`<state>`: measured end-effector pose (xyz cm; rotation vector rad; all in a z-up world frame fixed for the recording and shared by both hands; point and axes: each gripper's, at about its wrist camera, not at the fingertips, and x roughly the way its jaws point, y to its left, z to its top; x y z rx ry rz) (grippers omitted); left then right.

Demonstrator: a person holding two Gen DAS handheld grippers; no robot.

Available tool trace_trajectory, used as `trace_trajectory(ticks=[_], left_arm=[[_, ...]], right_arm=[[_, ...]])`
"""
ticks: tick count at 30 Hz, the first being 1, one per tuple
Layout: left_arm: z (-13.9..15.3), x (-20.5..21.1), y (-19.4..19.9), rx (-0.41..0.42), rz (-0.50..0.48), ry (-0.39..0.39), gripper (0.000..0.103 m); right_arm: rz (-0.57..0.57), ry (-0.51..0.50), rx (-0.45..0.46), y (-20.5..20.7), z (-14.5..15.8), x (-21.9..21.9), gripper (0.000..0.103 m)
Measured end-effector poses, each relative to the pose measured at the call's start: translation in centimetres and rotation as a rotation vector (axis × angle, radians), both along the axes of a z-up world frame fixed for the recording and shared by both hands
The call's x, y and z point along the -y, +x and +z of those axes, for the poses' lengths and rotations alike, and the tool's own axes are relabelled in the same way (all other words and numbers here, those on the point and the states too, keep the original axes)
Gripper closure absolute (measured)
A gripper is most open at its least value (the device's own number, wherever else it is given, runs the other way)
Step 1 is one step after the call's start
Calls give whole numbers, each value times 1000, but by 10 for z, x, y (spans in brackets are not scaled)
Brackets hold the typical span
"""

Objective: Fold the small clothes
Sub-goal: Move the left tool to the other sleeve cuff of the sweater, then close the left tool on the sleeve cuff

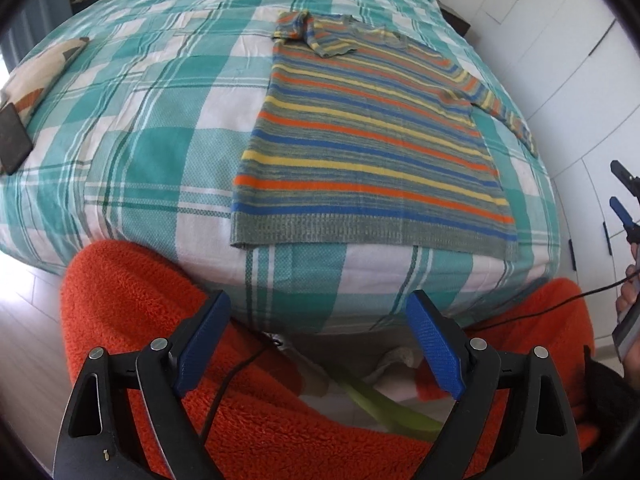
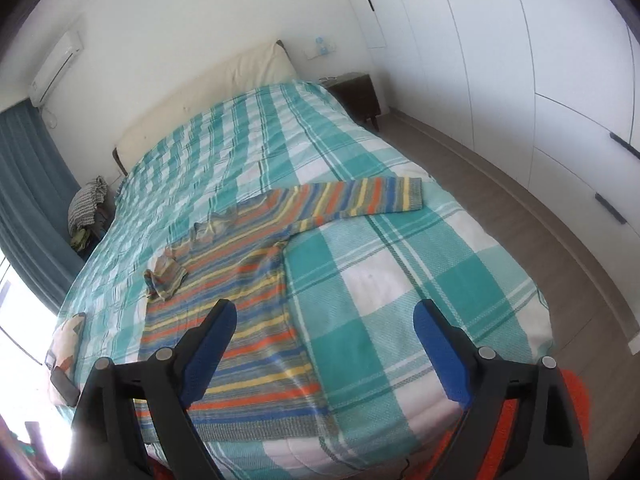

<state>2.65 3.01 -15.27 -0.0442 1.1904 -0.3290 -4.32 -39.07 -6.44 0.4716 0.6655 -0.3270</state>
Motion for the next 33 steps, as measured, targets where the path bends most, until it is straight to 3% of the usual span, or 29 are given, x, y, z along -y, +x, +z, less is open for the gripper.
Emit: trace_trajectory(ticks=[4, 7, 12, 15, 18, 21, 24, 25, 27, 28, 31, 33], left_arm=[[26, 0, -3, 107, 41, 10, 4], [45, 7, 3, 149, 28, -63, 4], [94, 31, 35, 291, -37, -30, 5], [122, 49, 69, 398, -102, 32, 5], [128, 74, 119, 452, -190, 111, 4], [105, 104, 179, 432, -268, 191, 4], [56, 136, 235, 373, -337, 253, 7], [37, 150, 250, 351, -371, 285, 11], [2, 174, 275, 299, -458, 332, 33], [-14, 185, 285, 277, -493, 355, 34], [-52, 201, 311, 254, -516, 434, 34], [-72, 202, 329, 211, -479, 457, 34]], right_arm=[[156, -128, 48, 12, 22, -50, 12], [214, -194, 79, 10, 15, -71, 8], [297, -131, -3, 16, -29, -75, 8], [319, -98, -31, 18, -49, -71, 8], [329, -48, -56, 25, -67, -66, 8], [316, -21, -77, 31, -83, -58, 8], [280, 12, -114, 35, -99, -47, 8], [269, 30, -128, 36, -105, -43, 8], [251, 67, -159, 37, -115, -37, 8], [245, 77, -173, 38, -119, -34, 8], [239, 95, -200, 42, -127, -30, 8], [239, 110, -207, 47, -130, -27, 8]])
